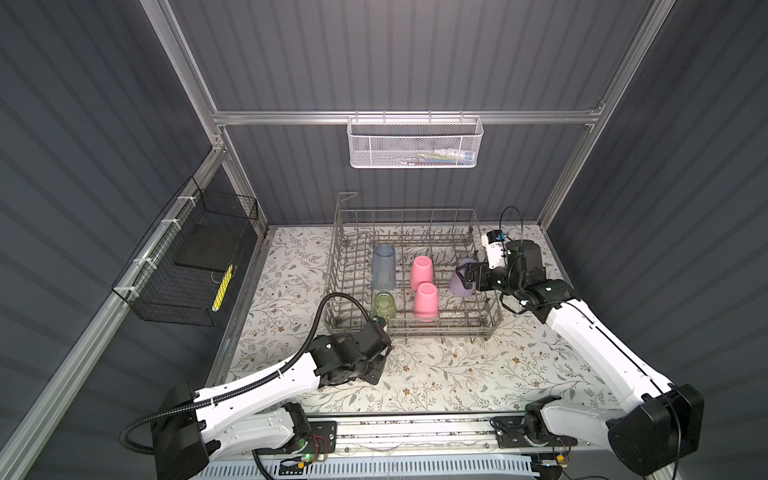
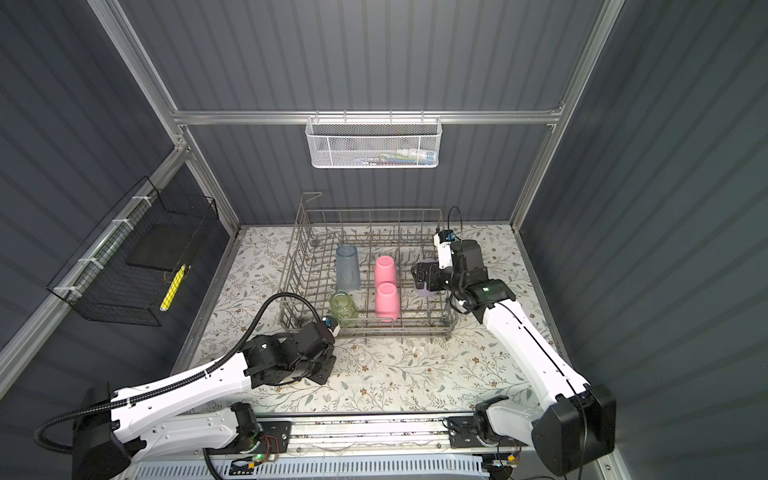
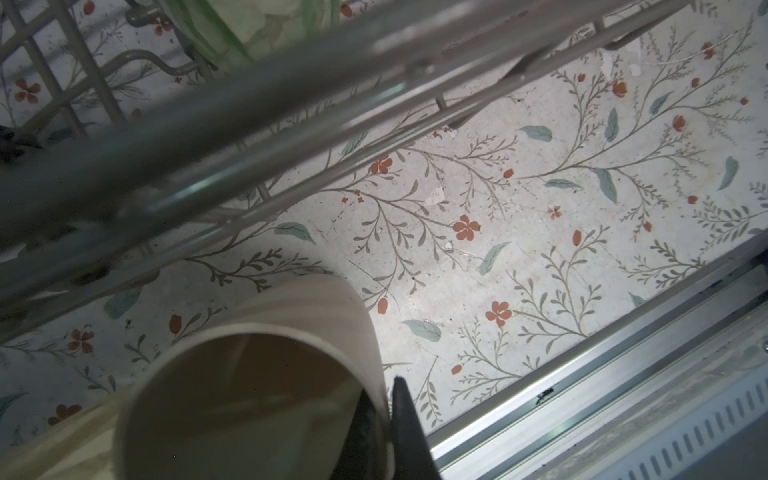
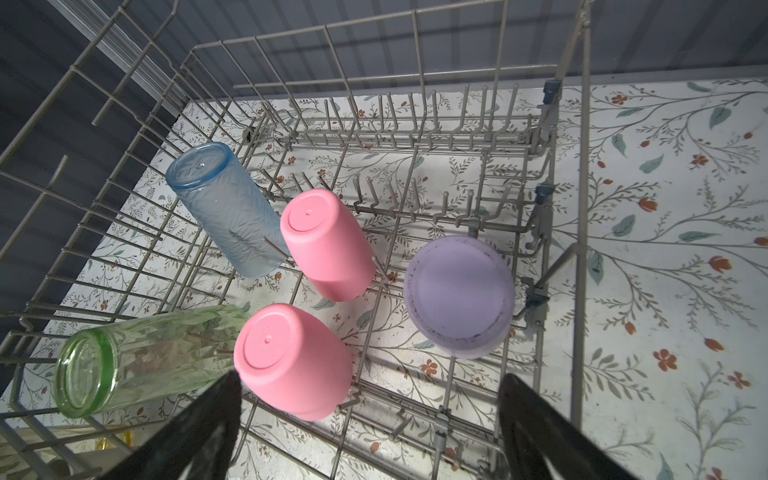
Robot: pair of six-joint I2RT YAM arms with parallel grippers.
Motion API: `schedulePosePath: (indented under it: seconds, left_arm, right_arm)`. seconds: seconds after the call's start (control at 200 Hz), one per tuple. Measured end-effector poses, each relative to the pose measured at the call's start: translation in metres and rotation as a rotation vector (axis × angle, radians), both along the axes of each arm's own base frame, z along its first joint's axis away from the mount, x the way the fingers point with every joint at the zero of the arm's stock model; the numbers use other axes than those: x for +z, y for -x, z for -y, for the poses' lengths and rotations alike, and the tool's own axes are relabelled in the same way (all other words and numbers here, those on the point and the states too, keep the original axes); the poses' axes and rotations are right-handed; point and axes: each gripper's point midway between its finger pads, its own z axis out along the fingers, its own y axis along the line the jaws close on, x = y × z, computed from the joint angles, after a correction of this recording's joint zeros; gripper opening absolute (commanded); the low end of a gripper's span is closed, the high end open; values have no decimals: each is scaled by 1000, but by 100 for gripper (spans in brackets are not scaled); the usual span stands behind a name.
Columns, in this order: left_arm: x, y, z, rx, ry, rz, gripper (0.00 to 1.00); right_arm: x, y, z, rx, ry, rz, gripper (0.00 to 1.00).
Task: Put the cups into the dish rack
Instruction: 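Lower the left gripper into the beige cup and grasp its rim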
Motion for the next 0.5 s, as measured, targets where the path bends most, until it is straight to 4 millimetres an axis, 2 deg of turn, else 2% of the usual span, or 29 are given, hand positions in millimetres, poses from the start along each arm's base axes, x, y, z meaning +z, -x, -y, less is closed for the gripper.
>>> schedulePosePath:
  seconds: [0.205,0.5]
  left_arm:
    - [30,-1,9,-13,57,12,4]
    - [84,9,5,-38,196,57,0]
  right_arm:
    - [0,1,-2,11,-8,-2,96]
    - [5,3,-4,16,-27,5,95]
